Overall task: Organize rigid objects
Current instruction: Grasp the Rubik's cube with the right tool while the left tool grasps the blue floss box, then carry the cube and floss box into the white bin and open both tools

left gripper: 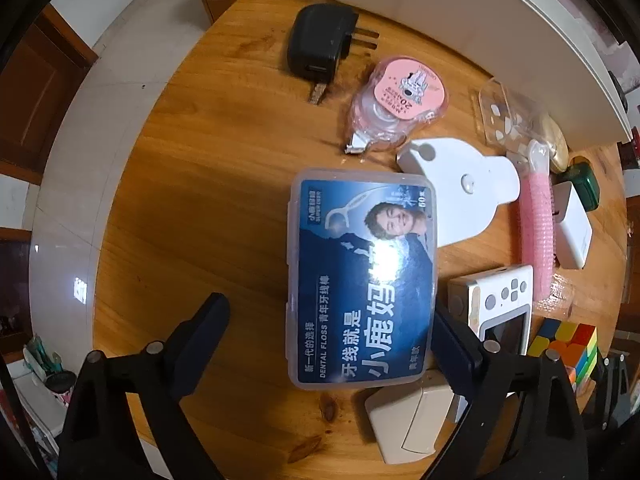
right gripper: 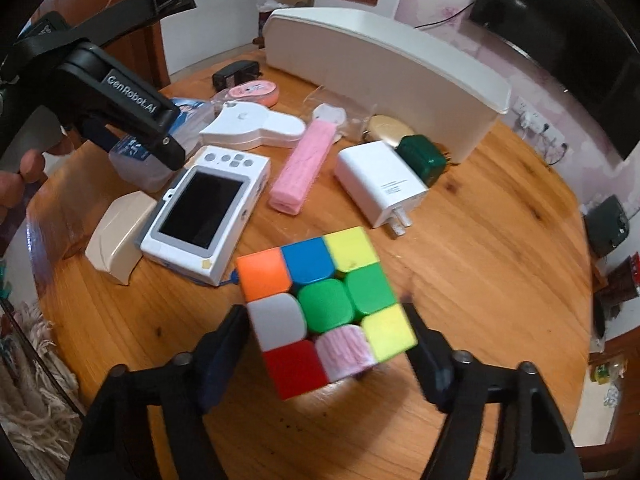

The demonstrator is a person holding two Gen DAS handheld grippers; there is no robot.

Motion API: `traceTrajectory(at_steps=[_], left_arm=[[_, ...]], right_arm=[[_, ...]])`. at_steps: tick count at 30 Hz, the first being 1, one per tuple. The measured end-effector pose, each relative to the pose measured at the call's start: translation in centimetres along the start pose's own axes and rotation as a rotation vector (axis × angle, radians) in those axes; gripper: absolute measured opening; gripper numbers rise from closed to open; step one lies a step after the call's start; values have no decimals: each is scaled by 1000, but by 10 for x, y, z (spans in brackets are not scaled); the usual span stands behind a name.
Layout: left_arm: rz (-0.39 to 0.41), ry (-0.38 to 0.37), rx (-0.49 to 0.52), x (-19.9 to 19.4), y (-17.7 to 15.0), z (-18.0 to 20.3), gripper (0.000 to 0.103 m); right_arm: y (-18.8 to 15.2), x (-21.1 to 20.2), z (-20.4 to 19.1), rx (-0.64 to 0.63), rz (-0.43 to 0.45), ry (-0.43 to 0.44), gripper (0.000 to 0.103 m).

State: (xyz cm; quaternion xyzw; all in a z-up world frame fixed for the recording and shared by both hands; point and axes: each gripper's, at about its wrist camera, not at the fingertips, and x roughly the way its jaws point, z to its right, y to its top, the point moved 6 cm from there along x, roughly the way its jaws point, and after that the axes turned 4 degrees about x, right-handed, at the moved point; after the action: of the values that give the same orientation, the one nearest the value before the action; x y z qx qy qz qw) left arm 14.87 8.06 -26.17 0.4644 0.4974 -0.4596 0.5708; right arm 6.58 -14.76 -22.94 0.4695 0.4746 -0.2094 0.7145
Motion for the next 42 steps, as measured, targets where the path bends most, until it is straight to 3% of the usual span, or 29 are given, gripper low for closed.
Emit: traceTrajectory(at_steps=[1, 3, 6, 10, 17, 22, 23, 27, 30, 34, 37, 42], left_arm=[[8, -2, 0, -2, 2, -3, 91], [40, -2, 11, -10, 4, -5, 66], [81, 18, 45, -22, 8, -11, 65], [106, 15, 86, -37, 5, -16, 65], [266, -8, 213, -119, 20, -22, 65], [493, 22, 326, -221, 50, -10, 65], [525, 25, 338, -233, 43, -6, 65], [651, 20, 380, -282, 78, 6, 65], [706, 42, 374, -283, 109, 19, 65], [710, 29, 319, -259, 148, 40, 65], [667, 21, 291, -227, 178, 51, 65], [563, 51, 305, -174, 195, 78, 65]], right_arm=[[0, 0, 0, 2, 4, 2, 73], [1, 0, 1, 7, 5, 6, 72], [2, -2, 1, 38, 9, 28, 64], [5, -6, 4, 84, -6, 27, 63], [22, -34, 13, 159, 9, 32, 63], [74, -90, 36, 197, 115, 0, 63], [90, -104, 42, 206, 143, -6, 63], [153, -153, 68, 248, 243, -56, 63], [200, -176, 86, 289, 308, -91, 63], [249, -174, 108, 375, 327, -72, 63], [272, -139, 121, 413, 284, -94, 63], [266, -60, 126, 441, 141, -107, 63]])
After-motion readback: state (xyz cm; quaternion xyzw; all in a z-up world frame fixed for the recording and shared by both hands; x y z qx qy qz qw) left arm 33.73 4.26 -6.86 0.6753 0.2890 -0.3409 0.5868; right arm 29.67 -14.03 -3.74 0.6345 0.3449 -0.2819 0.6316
